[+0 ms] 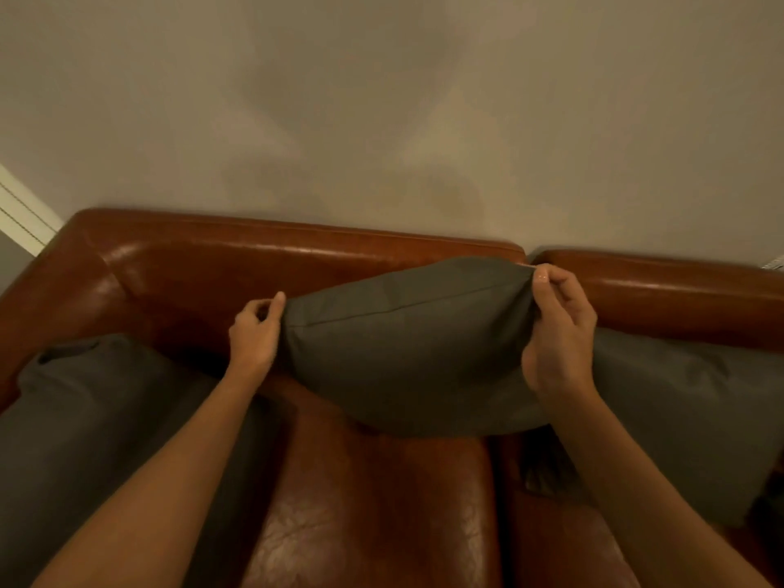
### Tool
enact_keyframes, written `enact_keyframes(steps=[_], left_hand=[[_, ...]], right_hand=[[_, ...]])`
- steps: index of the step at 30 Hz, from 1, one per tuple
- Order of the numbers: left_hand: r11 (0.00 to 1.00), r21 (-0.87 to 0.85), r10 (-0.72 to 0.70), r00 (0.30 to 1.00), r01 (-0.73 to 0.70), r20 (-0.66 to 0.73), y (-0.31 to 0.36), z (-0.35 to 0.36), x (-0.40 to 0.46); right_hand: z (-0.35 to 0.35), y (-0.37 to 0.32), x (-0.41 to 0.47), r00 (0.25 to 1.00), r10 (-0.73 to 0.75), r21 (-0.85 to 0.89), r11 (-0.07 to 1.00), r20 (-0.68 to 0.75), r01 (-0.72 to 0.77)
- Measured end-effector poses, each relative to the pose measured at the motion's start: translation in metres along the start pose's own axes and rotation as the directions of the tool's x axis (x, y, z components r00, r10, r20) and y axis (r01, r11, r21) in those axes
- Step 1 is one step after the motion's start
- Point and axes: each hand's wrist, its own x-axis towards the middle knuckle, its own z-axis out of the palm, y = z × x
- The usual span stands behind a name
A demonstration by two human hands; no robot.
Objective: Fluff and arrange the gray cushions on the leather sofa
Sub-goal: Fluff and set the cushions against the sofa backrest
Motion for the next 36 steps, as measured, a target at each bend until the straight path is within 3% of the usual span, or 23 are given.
enact_keyframes(steps=[4, 8, 11, 13, 15, 18, 20, 24, 26, 28, 30, 32, 36], left_hand=[[0.989, -0.009, 0.143, 0.981, -0.146, -0.130, 0.023, -0.010, 0.002], [0.937, -0.279, 0.194, 0.977, -0.210, -0.085, 0.052, 0.000, -0.002], [0.990, -0.060, 0.134, 0.982, -0.127, 0.135, 0.041, 0.020, 0.004], [0.989, 0.125, 0.038, 0.952, -0.080, 0.303, 0.020, 0.030, 0.003], [0.980, 0.192, -0.029, 0.903, -0.060, 0.429, 0.000, 0.037, -0.005], [0.983, 0.165, 0.005, 0.921, -0.075, 0.389, -0.015, 0.044, -0.014], [0.983, 0.157, 0.048, 0.957, -0.096, 0.287, -0.010, 0.045, -0.012], [0.980, 0.167, 0.076, 0.977, -0.110, 0.198, 0.016, 0.047, 0.002], [0.981, 0.153, 0.092, 0.977, -0.122, 0.192, 0.026, 0.045, 0.010], [0.987, 0.116, 0.086, 0.972, -0.113, 0.220, 0.027, 0.043, 0.019], [0.987, 0.122, 0.060, 0.947, -0.103, 0.317, 0.028, 0.039, 0.027], [0.984, 0.152, 0.019, 0.899, -0.095, 0.437, 0.031, 0.036, 0.030], [0.919, 0.291, 0.048, 0.808, -0.266, 0.588, 0.038, 0.037, 0.029]], right_hand=[[-0.017, 0.001, 0.017, 0.975, 0.089, 0.132, 0.989, -0.202, -0.063], [-0.045, 0.029, 0.031, 0.870, 0.234, 0.213, 0.965, -0.434, -0.153], [-0.067, 0.061, 0.031, 0.790, 0.301, 0.019, 0.939, -0.535, -0.345], [-0.074, 0.067, 0.031, 0.814, 0.188, -0.266, 0.884, -0.549, -0.384], [-0.076, 0.064, 0.034, 0.894, 0.016, -0.534, 0.797, -0.449, -0.283], [-0.064, 0.068, 0.037, 0.981, -0.177, -0.845, 0.534, -0.079, 0.028], [-0.038, 0.075, 0.036, 0.977, -0.164, -0.886, 0.422, 0.136, 0.194], [0.025, 0.091, 0.030, 0.894, 0.079, -0.830, 0.415, 0.441, 0.372], [0.045, 0.100, 0.028, 0.845, 0.226, -0.845, 0.372, 0.484, 0.384], [0.051, 0.107, 0.022, 0.827, 0.299, -0.878, 0.226, 0.475, 0.422], [0.044, 0.110, 0.013, 0.842, 0.268, -0.884, 0.130, 0.468, 0.449], [0.033, 0.111, 0.004, 0.858, 0.195, -0.880, 0.119, 0.474, 0.459], [0.015, 0.116, -0.019, 0.880, 0.092, -0.883, 0.110, 0.467, 0.457]])
